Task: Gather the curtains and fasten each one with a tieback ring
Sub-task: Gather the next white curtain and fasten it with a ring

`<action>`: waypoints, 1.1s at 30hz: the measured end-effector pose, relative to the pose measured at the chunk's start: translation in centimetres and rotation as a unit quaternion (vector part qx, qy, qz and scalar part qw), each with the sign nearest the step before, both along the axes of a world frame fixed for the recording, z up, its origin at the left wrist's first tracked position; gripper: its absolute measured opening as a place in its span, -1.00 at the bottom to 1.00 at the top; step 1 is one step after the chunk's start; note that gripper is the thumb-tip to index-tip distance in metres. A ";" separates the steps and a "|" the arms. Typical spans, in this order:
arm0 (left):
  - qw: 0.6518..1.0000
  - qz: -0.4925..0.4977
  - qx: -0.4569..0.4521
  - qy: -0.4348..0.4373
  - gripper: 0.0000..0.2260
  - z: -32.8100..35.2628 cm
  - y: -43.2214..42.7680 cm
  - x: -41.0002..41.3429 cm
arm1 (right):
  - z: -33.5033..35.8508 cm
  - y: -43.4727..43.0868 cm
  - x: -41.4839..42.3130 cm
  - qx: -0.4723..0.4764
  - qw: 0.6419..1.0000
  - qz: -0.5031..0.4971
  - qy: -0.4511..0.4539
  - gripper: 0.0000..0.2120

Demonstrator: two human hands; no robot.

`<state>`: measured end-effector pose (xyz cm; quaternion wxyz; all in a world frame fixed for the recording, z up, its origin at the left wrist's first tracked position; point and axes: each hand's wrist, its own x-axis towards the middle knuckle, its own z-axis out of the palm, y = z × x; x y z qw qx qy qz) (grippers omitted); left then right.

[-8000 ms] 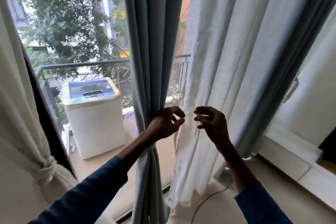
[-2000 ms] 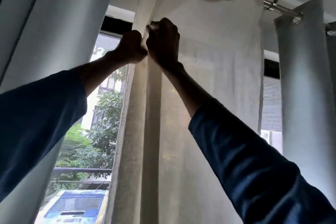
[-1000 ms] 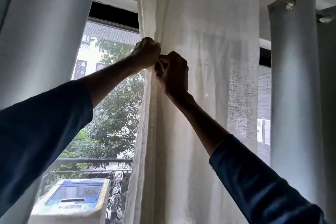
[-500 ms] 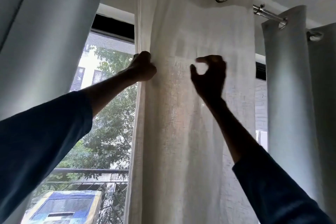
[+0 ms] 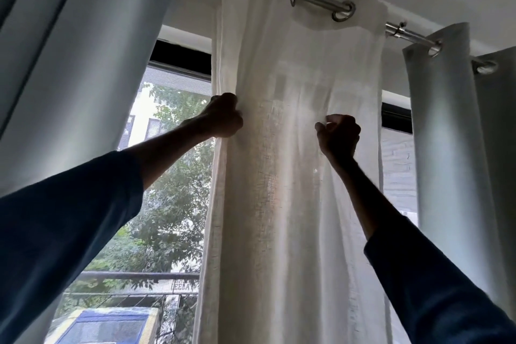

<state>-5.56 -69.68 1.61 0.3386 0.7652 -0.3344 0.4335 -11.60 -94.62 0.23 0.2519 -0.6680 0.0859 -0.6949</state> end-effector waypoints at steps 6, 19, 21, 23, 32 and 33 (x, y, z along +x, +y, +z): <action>1.000 0.006 0.007 -0.014 -0.87 0.2 0.2 0.8 | 0.4 5.3 0.0 -0.076 0.993 0.074 -0.060 -0.88; 0.999 0.042 0.022 -0.015 -0.79 0.0 4.2 0.6 | 0.4 15.9 1.1 -0.201 0.974 0.096 -0.034 -0.73; 0.999 0.028 0.032 -0.029 -0.80 -0.6 4.0 -0.3 | -0.8 15.2 1.4 -0.174 0.979 0.100 -0.020 -0.89; 0.998 0.020 0.044 -0.041 -0.78 -0.9 3.3 -0.9 | -2.3 14.7 1.7 -0.152 0.982 0.114 -0.012 -0.86; 0.999 -0.032 -0.013 -0.022 -0.81 -1.4 -0.2 -1.7 | -5.2 13.4 1.1 -0.173 0.969 0.141 -0.103 -0.88; 0.999 -0.040 -0.034 -0.012 -0.77 -1.4 -0.6 -1.7 | -5.3 13.4 1.1 -0.178 0.968 0.148 -0.092 -0.87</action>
